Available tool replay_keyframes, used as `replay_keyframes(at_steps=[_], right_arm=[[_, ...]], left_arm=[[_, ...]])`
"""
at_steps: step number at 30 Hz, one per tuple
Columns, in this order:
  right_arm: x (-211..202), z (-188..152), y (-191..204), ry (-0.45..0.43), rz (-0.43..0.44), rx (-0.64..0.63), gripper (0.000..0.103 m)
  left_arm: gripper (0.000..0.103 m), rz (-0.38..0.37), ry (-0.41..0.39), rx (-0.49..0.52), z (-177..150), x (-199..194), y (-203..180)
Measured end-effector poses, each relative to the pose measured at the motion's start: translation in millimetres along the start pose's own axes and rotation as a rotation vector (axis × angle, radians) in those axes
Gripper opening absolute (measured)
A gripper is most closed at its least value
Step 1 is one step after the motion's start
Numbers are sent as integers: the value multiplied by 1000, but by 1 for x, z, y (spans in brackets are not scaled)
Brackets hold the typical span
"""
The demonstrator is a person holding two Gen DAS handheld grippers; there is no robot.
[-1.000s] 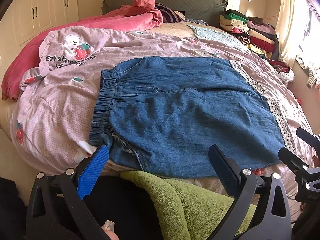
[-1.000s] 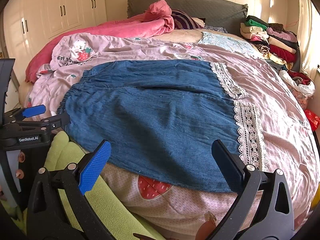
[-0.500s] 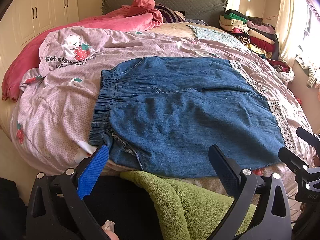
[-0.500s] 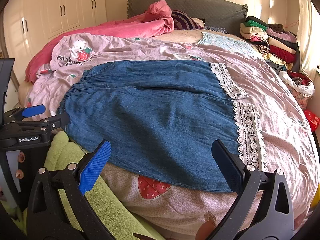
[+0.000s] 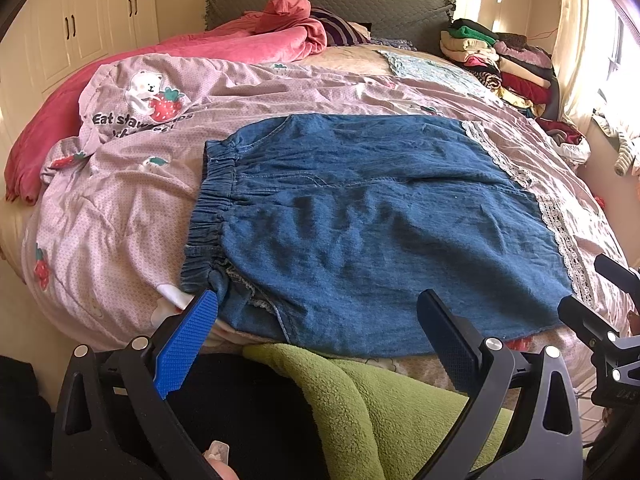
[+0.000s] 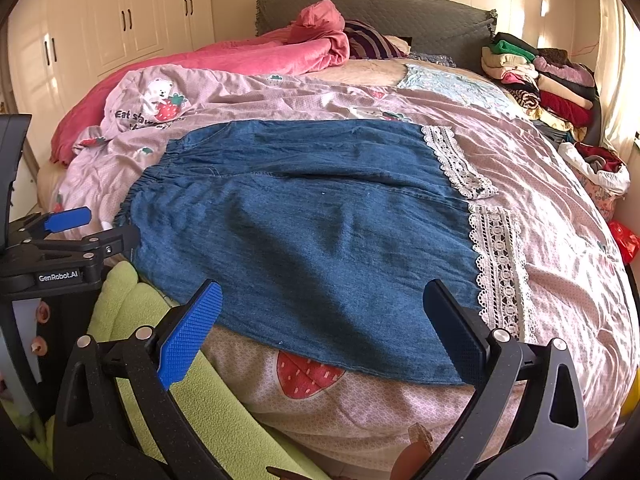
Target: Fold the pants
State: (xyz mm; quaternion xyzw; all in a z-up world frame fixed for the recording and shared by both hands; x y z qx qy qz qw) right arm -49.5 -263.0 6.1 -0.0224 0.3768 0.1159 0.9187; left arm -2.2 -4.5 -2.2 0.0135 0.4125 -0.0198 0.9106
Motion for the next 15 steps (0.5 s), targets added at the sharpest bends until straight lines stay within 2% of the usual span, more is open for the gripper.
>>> replay_keyframes(at_steps=[8,15], right_arm=[[11,8,7,9,20,-15,95],[28,35,13,-17,48,-45,95]], left_arm=[[99,9,4,-1,12,10,10],[99,18,18,-10,30,32,28]])
Point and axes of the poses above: each gripper's, at about its wrist camera, not at the fingertips, and x roughly the way its jaws point, y to its left, z to its top, the point moved 1 cm from there along x, roughly the way its jaws point, and after that the axes turned 4 degrees about x, right-handed, at the moved point
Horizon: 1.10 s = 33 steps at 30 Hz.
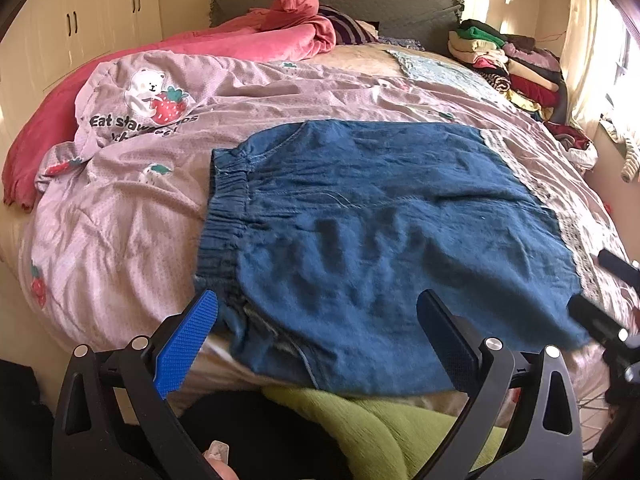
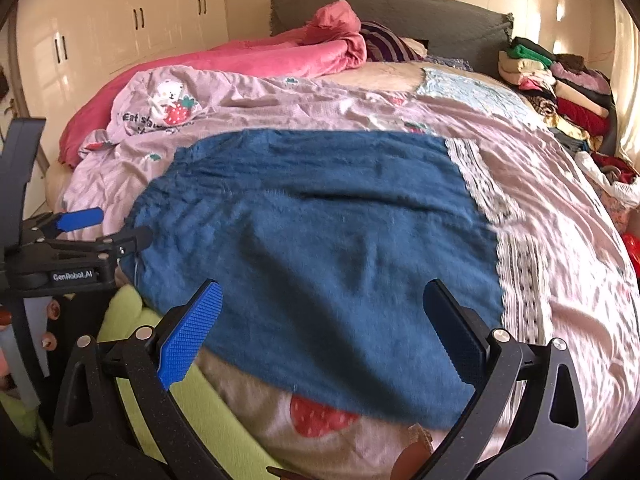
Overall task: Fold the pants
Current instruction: 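Grasp the elastic waistband of the blue denim pants with the left gripper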
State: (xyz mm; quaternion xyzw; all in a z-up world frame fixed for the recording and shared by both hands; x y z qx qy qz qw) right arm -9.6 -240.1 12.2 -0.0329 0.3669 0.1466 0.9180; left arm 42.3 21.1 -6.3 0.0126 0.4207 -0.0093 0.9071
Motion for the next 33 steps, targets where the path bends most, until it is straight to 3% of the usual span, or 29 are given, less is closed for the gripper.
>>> replay_keyframes(at_steps=[9,15,24,33], right_arm=[[33,57,-1,-30,88,-41,95],[65,89,-3,12,143,-22,95],[120,132,2,37,121,-81,95],[182,165,15,110,142,-174,95]], left_arm=[[99,14,2,-52,31,29,37],[99,39,10,-96,55,49,64],[99,82,41,-162,96,90,107],[99,6,134,-178,119,158,135]])
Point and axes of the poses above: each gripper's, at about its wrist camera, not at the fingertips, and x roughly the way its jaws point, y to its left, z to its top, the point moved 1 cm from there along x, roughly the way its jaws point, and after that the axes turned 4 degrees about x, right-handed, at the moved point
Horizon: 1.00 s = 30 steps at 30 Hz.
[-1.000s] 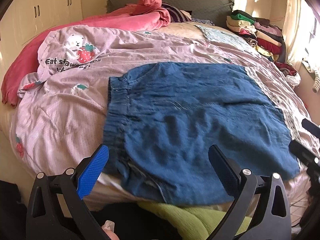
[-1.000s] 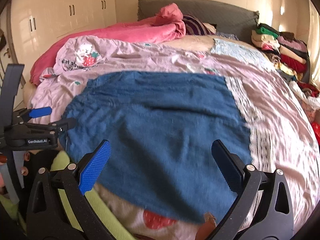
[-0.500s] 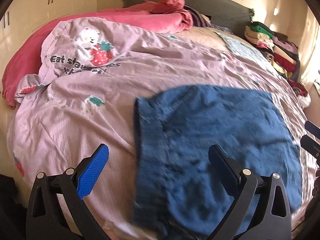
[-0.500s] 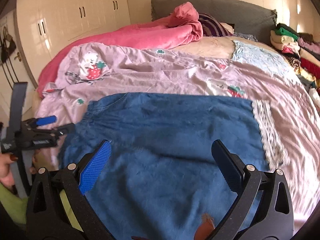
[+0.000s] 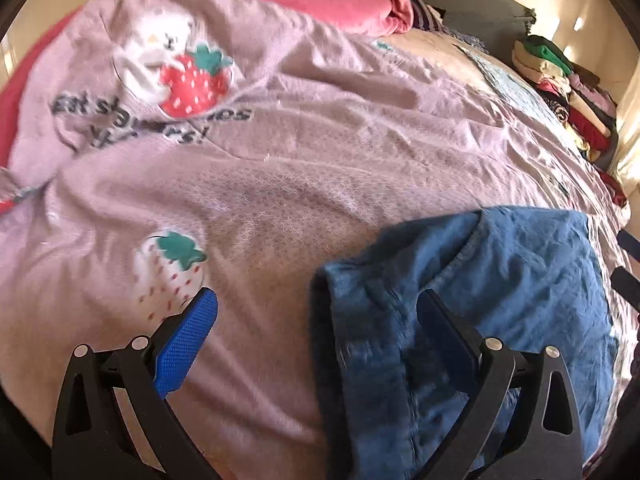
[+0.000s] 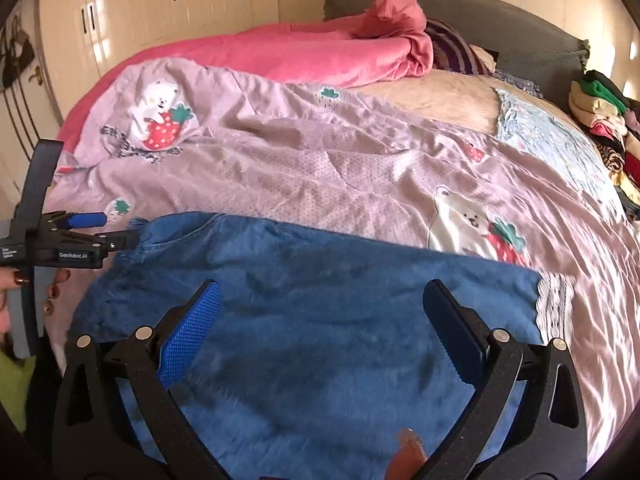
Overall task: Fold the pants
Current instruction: 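Grasp the elastic waistband of the blue denim pants with the left gripper, then grasp the denim leg with the right gripper while the left gripper holds the waistband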
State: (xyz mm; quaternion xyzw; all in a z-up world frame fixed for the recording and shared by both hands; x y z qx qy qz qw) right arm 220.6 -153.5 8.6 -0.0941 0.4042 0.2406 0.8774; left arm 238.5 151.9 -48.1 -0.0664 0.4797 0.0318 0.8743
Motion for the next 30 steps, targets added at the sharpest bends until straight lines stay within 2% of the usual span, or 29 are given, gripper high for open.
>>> replay_keyframes(at_steps=[7,9,10,12,13,17,21,26,28,30], right_arm=[[47,17,7,64,24,-97,95],[59,20,9,90,31,-115,95],[65,22,10,100,27,-125,95],[76,24,12,122,21,-152,95],[81,25,14,132,16,-168,95],[94,28,18,156,-4,-227,95],[103,30,28,161,-28,-307,95],[106,29,46,132,-27,-408,95],[110,26,52,146,-15,-442,86],[112,22,55,170,20,-451,64]], left_arm=[[96,-31,-1,52,6,26,-7],[75,-47,-1,67,6,30,-8],[68,-75,-1,79,5,32,-10],[55,-83,-15,114,4,31,-14],[43,-111,-22,125,3,30,-16],[35,-138,-72,114,2,16,-15],[35,-151,-143,126,-2,-7,-17],[34,-140,-186,163,-8,-25,-22],[33,-138,-193,181,-11,-30,-25],[32,-138,-196,190,-14,-32,-27]])
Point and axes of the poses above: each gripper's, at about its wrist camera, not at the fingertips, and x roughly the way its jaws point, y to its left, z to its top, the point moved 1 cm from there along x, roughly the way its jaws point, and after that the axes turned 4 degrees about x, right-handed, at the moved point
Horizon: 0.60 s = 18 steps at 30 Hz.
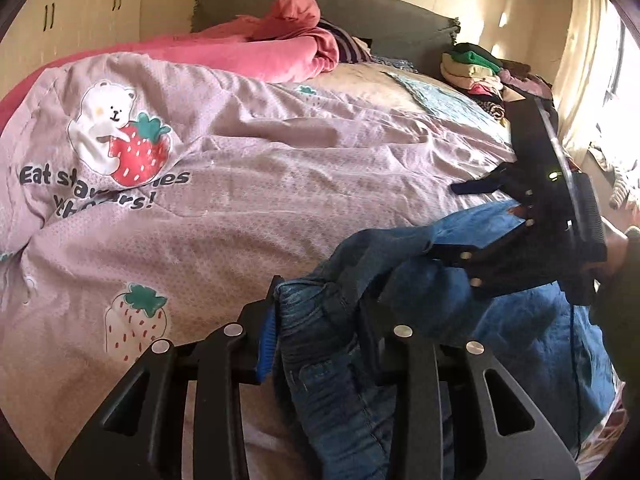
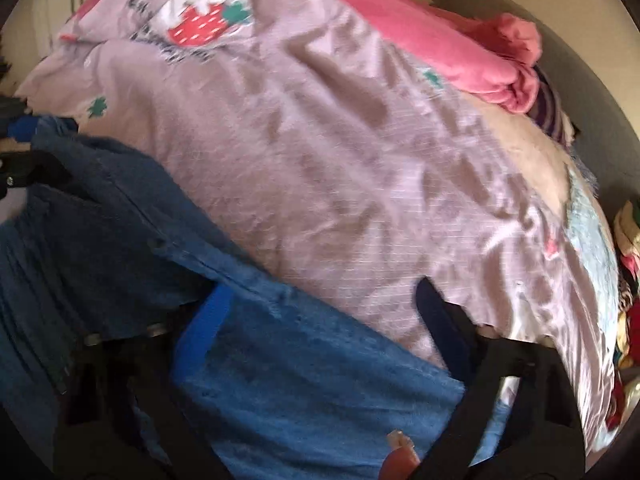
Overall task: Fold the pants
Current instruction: 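Grasp the denim leg with the right gripper while the left gripper holds the waistband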
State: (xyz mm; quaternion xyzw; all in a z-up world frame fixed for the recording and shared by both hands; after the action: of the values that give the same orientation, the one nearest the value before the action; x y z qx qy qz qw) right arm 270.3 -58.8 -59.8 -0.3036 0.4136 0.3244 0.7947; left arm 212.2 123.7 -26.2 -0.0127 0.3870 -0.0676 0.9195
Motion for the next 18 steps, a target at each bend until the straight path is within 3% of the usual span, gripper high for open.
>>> replay_keyframes(at_steps=[2,3,4,7,18], right_arm=[[-1,-2,3,-1,61,15,41],[-4,-3,3,-4,119,43,24],[-7,-5,3,-15,131,60,16],[-26,-12,7,-65,103,88,7],[-139,-56,27,-263,149,203,4]], left_arm=[[32,9,0,4,-3,0,0],[32,21,4,11,-6,1,-1],[32,32,6,19,-7,2,-1],[32,46,6,25,-9,3,0],[32,22,-109,65,-12,-54,-18]])
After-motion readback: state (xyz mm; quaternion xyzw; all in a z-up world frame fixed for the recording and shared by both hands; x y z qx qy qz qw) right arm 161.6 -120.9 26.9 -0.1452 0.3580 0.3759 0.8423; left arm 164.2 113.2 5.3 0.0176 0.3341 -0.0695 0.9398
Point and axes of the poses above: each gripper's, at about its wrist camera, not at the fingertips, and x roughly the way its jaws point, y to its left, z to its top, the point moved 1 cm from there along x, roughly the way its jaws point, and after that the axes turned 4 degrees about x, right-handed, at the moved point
